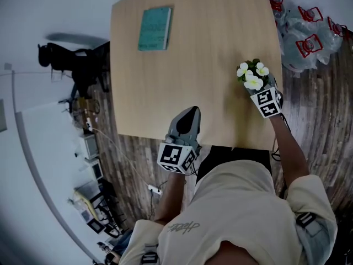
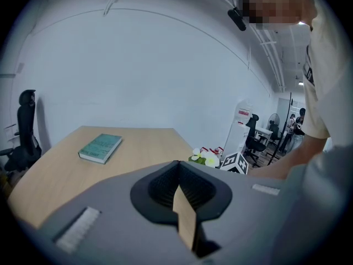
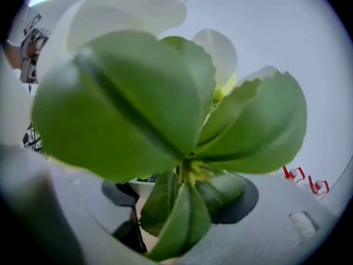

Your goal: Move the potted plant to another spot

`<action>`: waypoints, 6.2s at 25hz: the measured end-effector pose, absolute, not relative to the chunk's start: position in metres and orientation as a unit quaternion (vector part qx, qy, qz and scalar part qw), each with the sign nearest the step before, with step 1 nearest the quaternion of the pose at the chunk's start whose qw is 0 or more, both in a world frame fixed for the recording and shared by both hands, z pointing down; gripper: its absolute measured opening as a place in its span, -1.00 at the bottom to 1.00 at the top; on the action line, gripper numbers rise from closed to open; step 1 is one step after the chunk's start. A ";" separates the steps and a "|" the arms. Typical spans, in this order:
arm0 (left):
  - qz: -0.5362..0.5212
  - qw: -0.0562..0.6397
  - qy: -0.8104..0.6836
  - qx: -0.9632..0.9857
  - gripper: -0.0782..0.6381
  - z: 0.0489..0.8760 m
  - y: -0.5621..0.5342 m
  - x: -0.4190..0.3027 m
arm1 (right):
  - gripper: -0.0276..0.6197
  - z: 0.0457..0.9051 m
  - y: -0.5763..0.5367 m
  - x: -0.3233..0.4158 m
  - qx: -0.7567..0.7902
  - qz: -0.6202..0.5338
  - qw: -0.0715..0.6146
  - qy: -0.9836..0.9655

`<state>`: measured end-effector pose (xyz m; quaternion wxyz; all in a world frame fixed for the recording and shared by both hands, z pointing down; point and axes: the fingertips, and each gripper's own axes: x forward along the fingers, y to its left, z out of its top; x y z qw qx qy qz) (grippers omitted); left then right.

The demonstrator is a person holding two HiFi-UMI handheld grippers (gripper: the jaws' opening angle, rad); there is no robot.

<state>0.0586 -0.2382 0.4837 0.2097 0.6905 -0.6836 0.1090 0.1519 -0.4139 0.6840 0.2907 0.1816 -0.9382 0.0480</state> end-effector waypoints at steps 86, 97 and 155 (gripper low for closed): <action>0.050 0.165 -0.766 0.619 -0.74 0.465 -0.043 -0.141 | 0.13 0.584 -0.224 0.032 0.143 0.025 0.231 -0.962; 0.031 0.180 -0.769 0.613 -0.74 0.480 -0.030 -0.193 | 0.13 0.582 -0.212 -0.016 0.133 0.017 0.247 -0.960; 0.087 0.171 -0.719 0.668 -0.74 0.480 -0.045 -0.382 | 0.13 0.595 -0.149 -0.184 0.151 0.045 0.249 -0.956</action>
